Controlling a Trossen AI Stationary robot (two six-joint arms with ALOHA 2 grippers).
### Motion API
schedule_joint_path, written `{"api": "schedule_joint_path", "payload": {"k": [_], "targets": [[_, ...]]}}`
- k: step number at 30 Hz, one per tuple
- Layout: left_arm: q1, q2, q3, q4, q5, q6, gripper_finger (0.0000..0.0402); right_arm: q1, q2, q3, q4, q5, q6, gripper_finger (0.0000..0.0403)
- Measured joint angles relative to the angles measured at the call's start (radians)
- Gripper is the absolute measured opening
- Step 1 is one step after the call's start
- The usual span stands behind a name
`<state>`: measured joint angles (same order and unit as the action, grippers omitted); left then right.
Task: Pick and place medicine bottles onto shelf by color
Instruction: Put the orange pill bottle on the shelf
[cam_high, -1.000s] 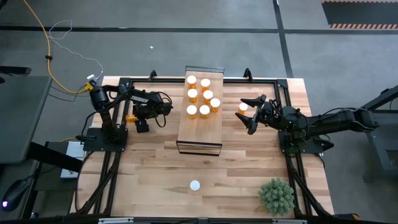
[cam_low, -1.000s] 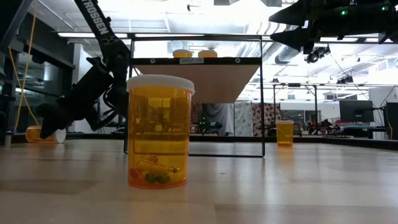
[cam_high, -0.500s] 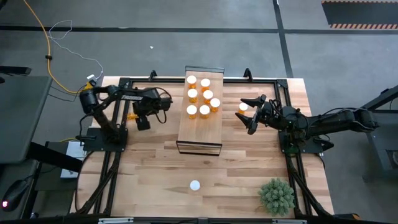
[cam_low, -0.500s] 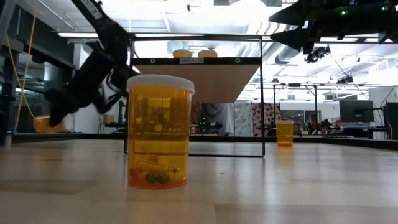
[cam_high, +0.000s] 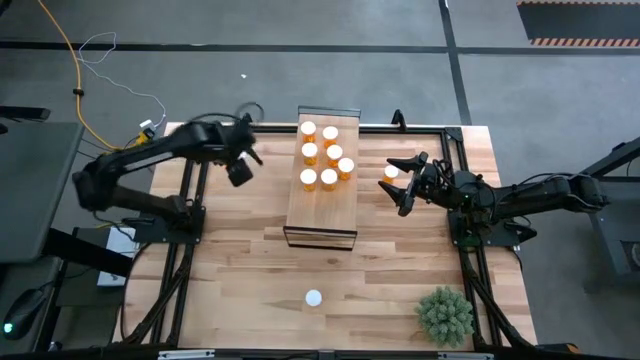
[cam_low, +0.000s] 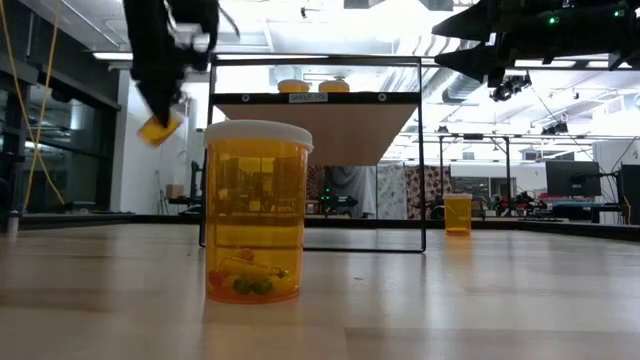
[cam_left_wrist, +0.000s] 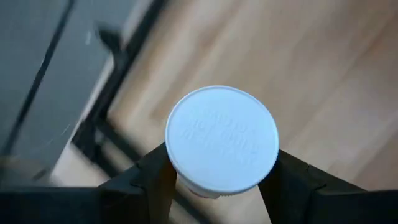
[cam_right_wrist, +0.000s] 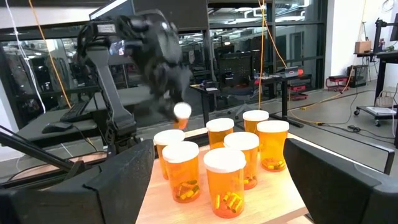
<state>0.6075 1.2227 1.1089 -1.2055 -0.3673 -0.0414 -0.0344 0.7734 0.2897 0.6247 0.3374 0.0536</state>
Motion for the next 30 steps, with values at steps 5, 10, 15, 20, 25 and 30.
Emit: {"api": "schedule_joint_path", "payload": {"k": [5,10,15,20,25,30], "targets": [[-0.003,-0.191,-0.021,0.277,0.147,-0.061,0.0186,0.0,0.0,0.0,0.0,0.0,0.001,0.0349],[-0.05,-0.379,-0.145,0.569,0.302,-0.117,0.0186,0.0,0.0,0.0,-0.001,0.0,-0.001,0.0349],[-0.151,-0.506,-0.331,0.722,0.368,-0.214,0.0186,0.0,0.0,0.0,-0.008,0.0,-0.001,0.0349],[-0.279,-0.525,-0.477,0.87,0.358,-0.292,0.0186,0.0,0.0,0.0,-0.008,0.0,-0.001,0.0349],[-0.391,-0.43,-0.494,0.993,0.322,-0.282,0.0186,0.0,0.0,0.0,-0.008,0.0,-0.001,0.0349],[-0.461,-0.284,-0.424,1.021,0.302,-0.229,0.0186,0.0,0.0,0.0,-0.007,0.0,-0.001,0.0349]]}}
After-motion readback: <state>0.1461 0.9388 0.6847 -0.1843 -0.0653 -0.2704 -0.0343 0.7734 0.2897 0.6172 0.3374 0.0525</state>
